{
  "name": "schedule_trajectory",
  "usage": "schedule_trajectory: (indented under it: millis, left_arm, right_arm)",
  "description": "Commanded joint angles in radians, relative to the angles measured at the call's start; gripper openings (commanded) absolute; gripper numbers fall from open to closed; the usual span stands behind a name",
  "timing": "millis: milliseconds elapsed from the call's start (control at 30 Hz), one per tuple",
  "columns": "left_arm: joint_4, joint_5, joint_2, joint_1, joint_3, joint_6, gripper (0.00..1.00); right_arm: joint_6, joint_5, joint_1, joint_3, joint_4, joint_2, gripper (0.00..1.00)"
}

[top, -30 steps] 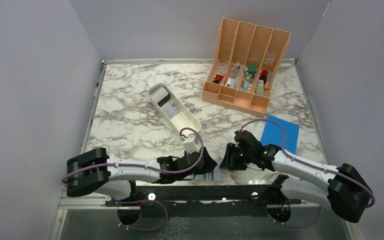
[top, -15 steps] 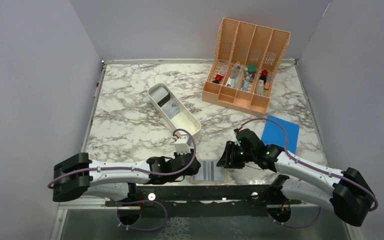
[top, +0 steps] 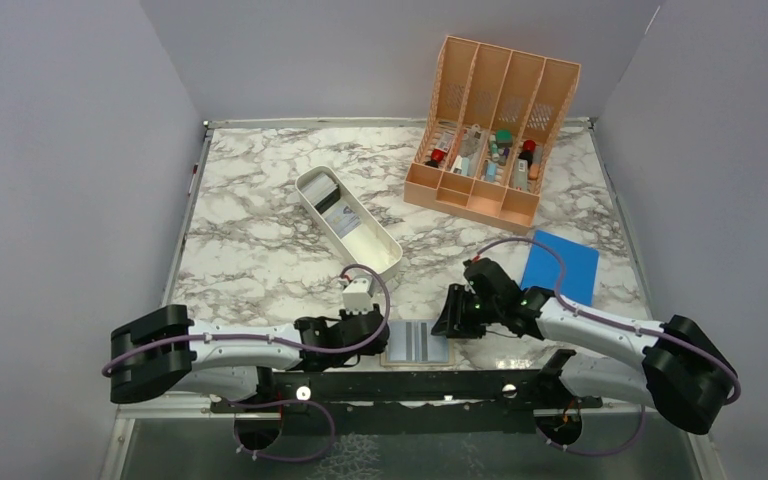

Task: Put the credit cards into the card holder
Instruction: Turn over the card slot in the card holder.

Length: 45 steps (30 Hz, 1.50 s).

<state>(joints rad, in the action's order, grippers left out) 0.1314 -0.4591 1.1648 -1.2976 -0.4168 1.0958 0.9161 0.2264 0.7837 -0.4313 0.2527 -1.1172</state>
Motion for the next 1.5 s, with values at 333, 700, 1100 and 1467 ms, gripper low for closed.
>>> schedule_trajectory:
  millis: [333,700,1100,1467]
  left_arm:
    - [-0.054,0.067,0.114,0.011,-0.017,-0.031,0.29]
    - [-0.077,0.076,0.122,0.010,-0.011,-0.025,0.29]
    - [-0.084,0.083,0.128,0.011,-0.014,-0.021,0.29]
    - [-0.089,0.085,0.135,0.010,-0.017,-0.024,0.29]
  right_arm:
    - [-0.003,0.034,0.003,0.047,-0.125,-0.060,0.46]
    - [0.015,0.085,0.003,0.020,-0.116,0.032,0.44]
    - [0.042,0.131,0.003,0.039,-0.179,0.043,0.43]
    - [0.048,0.148,0.003,0.066,-0.255,0.034,0.40]
